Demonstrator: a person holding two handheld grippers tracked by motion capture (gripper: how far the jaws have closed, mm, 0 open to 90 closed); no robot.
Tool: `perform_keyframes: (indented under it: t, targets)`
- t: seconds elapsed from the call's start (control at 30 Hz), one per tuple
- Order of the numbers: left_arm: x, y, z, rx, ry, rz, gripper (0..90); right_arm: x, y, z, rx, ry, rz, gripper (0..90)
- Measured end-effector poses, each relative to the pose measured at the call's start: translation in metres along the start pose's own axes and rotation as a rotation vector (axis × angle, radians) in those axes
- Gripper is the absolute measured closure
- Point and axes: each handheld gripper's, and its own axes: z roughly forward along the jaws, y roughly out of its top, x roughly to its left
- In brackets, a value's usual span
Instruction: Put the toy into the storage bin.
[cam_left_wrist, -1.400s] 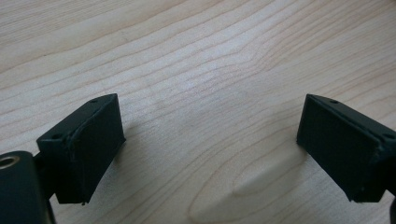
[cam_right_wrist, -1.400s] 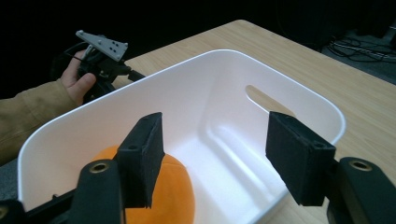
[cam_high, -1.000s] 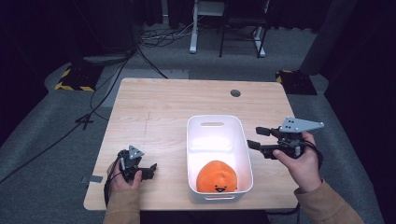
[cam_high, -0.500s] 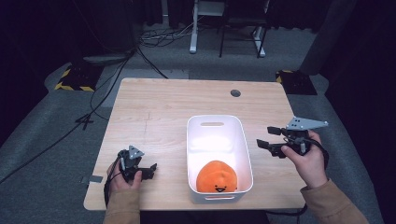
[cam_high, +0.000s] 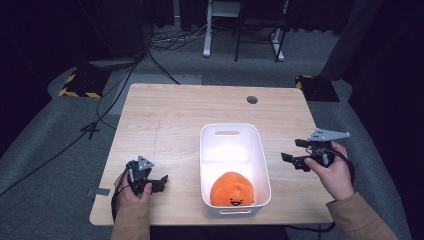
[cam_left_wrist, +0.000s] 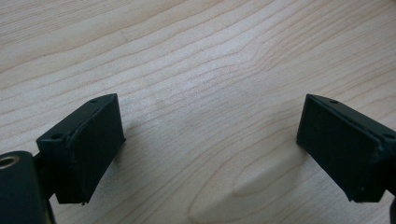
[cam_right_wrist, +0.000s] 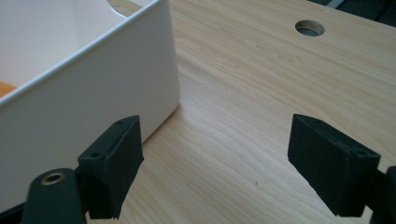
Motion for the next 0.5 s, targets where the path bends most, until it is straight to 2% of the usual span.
perform_keyframes:
  t: [0.13,0.3,0.5]
  targets:
    - [0.000,0.000,0.000,0.000,0.000,0.000,7.6,-0.005,-0.011,0.004,0.025,-0.013,0.008,18.4]
    - [0.000,0.000,0.000,0.000,0.000,0.000,7.6,-0.010,-0.024,0.006,0.051,-0.020,0.044,18.1]
    - [0.000,0.000,0.000,0.000,0.000,-0.001,7.6,-0.015,-0.041,0.007,0.089,-0.028,0.054,18.0]
